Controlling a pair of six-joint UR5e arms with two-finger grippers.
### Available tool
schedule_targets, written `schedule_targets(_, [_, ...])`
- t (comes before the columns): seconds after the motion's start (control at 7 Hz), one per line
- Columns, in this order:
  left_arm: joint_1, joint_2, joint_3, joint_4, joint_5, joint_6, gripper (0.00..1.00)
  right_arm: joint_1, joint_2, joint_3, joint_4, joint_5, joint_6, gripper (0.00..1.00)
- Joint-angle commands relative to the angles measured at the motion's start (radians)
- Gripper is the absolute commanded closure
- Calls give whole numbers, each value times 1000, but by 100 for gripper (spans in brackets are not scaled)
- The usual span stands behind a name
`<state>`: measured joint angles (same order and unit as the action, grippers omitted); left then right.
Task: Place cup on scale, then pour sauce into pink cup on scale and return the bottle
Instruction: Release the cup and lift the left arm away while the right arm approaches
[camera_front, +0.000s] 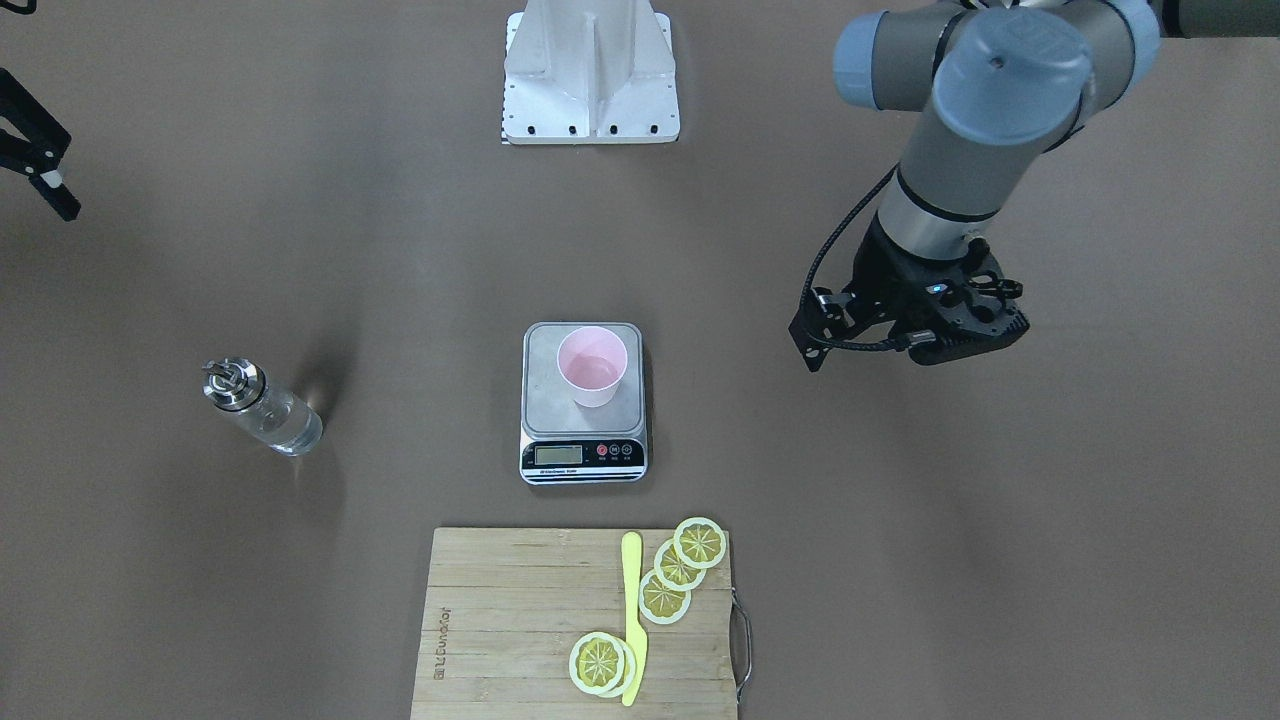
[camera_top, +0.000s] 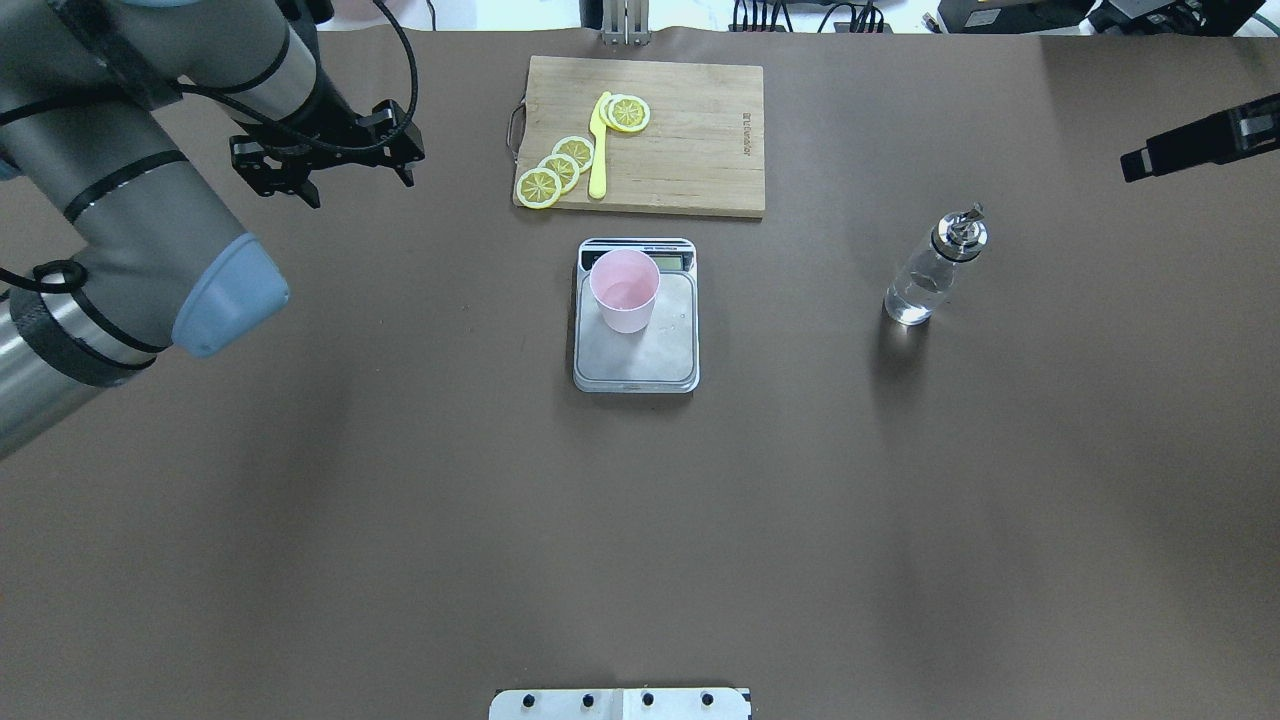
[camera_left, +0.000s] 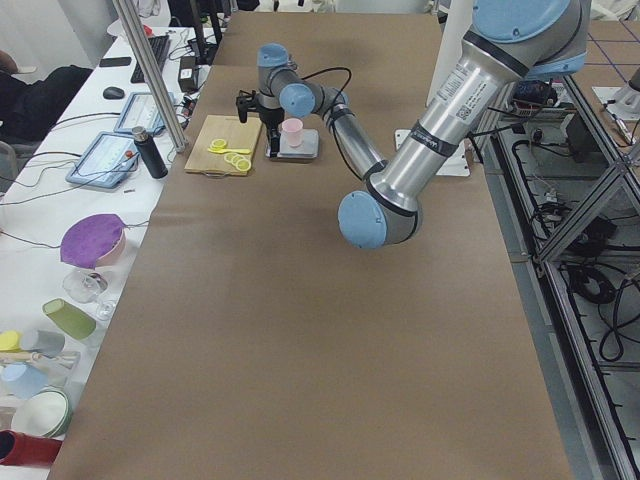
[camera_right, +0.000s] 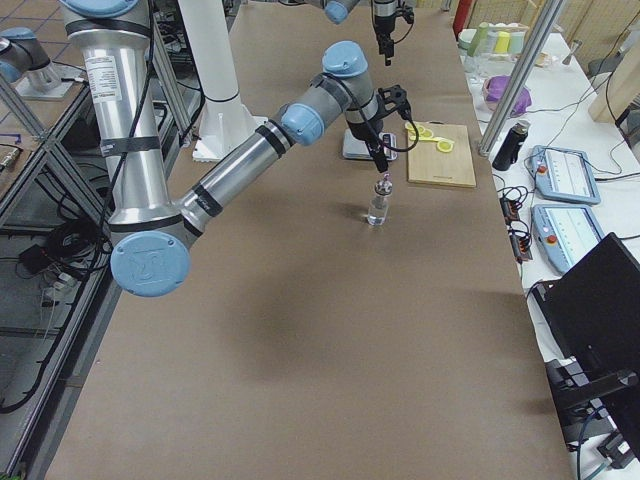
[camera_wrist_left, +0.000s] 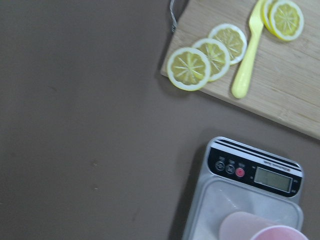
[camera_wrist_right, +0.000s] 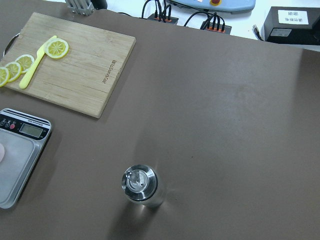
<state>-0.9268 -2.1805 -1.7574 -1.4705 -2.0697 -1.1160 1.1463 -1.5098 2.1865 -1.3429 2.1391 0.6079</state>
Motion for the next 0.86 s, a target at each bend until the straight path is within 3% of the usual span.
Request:
schedule_targets(0.0, [-87,68,-2,3,-59,153,1,-248,-185,-33,396,-311,223,0])
schedule_targets(0.14, [-113,115,-1,9,-69,265,1,-323,-187,-54,407,-423,248,0])
schedule_targets(0.43, [-126,117,9,9,-66,283,1,-443,-182,-178,576,-599,358,0])
schedule_targets(0.71, [-126,117,19,9,-60,285,1,-551,-141,-255,591,-781,386,0])
